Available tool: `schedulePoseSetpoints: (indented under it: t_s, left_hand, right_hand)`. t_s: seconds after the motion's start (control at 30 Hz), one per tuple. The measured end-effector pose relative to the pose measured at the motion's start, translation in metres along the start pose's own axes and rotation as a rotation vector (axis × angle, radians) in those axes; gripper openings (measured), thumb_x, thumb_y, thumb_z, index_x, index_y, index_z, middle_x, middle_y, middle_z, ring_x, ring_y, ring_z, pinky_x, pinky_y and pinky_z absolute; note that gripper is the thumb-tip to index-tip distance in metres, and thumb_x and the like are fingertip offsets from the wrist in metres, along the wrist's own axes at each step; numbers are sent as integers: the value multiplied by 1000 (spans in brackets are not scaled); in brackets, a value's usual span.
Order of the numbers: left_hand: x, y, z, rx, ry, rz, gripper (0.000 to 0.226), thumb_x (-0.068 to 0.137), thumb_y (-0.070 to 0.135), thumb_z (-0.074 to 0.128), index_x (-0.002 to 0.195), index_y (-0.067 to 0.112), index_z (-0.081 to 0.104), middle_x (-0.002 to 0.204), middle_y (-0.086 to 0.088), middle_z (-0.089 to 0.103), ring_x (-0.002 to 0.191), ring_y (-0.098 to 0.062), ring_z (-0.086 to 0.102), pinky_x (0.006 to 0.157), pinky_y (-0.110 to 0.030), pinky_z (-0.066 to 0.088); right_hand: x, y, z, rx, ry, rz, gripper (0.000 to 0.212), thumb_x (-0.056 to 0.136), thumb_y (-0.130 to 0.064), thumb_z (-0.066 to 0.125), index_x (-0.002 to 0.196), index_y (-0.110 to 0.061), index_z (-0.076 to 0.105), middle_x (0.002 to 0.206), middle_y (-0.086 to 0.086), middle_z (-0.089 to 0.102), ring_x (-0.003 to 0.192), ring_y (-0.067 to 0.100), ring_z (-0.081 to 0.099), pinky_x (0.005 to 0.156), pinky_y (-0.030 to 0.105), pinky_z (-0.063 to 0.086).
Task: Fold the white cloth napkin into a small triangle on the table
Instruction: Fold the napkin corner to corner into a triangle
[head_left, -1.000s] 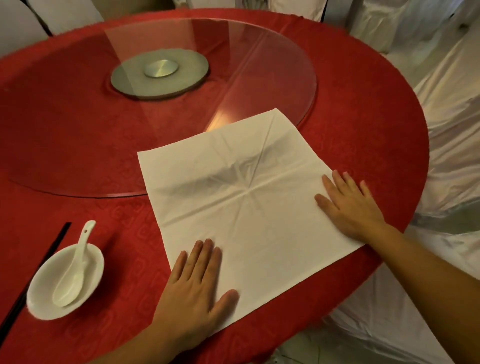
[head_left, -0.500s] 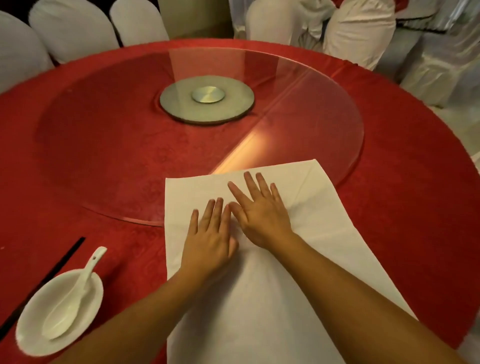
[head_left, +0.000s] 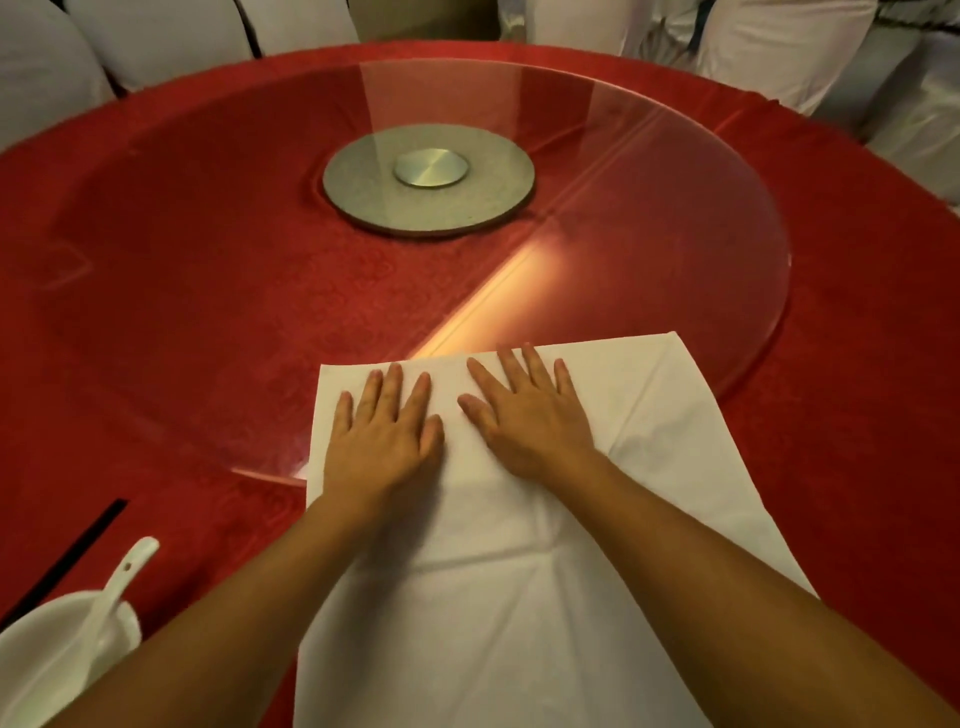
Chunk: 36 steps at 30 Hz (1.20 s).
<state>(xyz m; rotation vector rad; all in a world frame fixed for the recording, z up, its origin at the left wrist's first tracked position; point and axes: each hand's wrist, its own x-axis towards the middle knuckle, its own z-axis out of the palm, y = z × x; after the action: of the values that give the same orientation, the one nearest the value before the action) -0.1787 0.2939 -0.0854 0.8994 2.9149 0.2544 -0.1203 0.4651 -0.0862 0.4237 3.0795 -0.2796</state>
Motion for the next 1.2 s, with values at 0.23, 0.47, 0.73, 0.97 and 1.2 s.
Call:
schedulePoseSetpoints:
  t_s: [0.23, 0.47, 0.73, 0.97, 1.2]
  left_hand:
    - [10, -35, -4, 13, 55, -118, 60, 97, 48, 19, 151, 25, 11, 161, -8, 5, 147, -23, 1, 119, -43, 3]
    - [12, -32, 1, 36, 53, -122, 62, 96, 51, 17, 152, 24, 9, 161, -9, 4, 147, -24, -1, 119, -44, 2]
    - [11, -26, -6, -5, 49, -140, 65, 96, 54, 20, 152, 23, 12, 161, -11, 3, 147, -26, -4, 118, -43, 2]
    - [9, -39, -53, -390, 323, -457, 48, 92, 31, 52, 133, 6, 47, 133, -20, 50, 120, -37, 48, 97, -46, 42]
    - [7, -56, -78, -450, 111, -551, 25, 83, 26, 62, 66, 8, 68, 52, -1, 58, 51, -20, 55, 44, -27, 32]
  right_hand:
    - [-3, 104, -17, -52, 13, 251, 75, 85, -72, 1, 151, -37, 5, 162, 1, -1, 147, 21, -6, 117, 51, -2]
    - [-5, 135, -20, -70, 46, 324, 79, 82, -74, -2, 151, -36, 5, 162, 3, 2, 148, 22, -4, 116, 50, -2]
    - [-9, 127, -37, -56, 38, 316, 73, 87, -71, 5, 151, -36, 4, 162, 6, 0, 147, 26, -8, 115, 54, -4]
    - [-51, 39, -46, 66, 282, 97, 57, 95, -53, 38, 141, -20, 44, 153, 11, 35, 141, 29, 26, 113, 46, 20]
    - [-35, -41, -59, 197, 165, -47, 32, 95, -37, 50, 117, -20, 66, 119, 4, 65, 111, 24, 51, 89, 36, 44]
